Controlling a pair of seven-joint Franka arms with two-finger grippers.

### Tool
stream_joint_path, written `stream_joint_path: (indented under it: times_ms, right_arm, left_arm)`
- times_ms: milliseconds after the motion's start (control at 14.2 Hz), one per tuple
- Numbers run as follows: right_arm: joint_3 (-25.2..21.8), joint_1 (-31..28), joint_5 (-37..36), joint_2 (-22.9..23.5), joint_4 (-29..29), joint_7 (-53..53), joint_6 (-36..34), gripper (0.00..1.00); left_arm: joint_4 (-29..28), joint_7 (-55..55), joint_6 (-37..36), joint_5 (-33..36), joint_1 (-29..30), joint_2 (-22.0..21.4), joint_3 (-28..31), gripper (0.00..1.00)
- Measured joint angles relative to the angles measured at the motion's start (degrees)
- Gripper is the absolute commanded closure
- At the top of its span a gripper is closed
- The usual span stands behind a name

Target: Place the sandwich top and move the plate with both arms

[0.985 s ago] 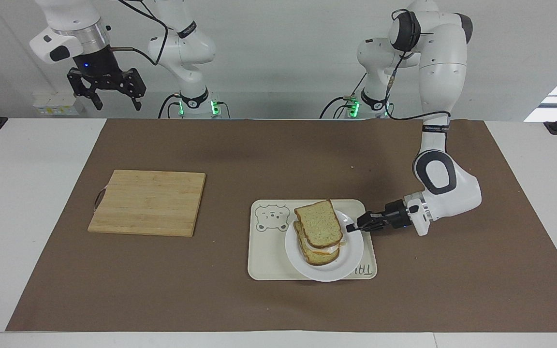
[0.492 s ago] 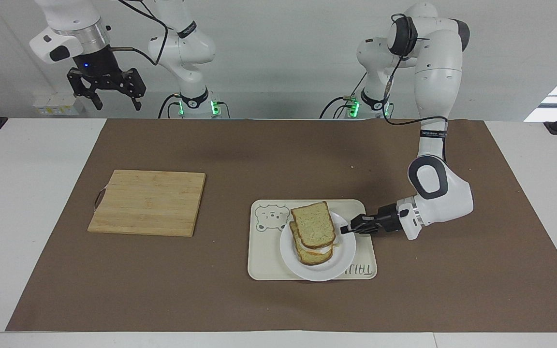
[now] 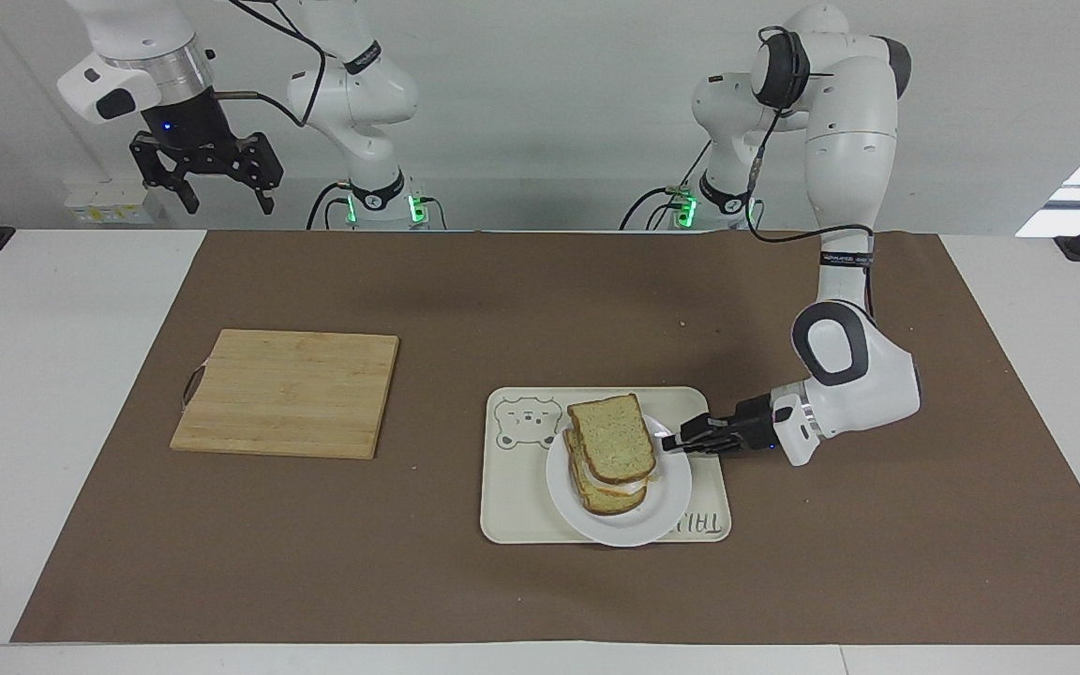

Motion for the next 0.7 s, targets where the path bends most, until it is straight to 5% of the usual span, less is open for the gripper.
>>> stream_joint_path:
  times_ms: [563,704]
  right_arm:
    - [0.00,0.00,0.00,0.00,0.00,0.00,0.00,0.00]
    - [0.00,0.00,0.00,0.00,0.00,0.00,0.00,0.00]
  left_arm:
    - [2.82,-7.05,-0.30,22.69,0.61,-11.33,2.62,0.64]
    - [6.01,-7.82,-5.21,28.39,0.65,-14.06,4.60,0.63]
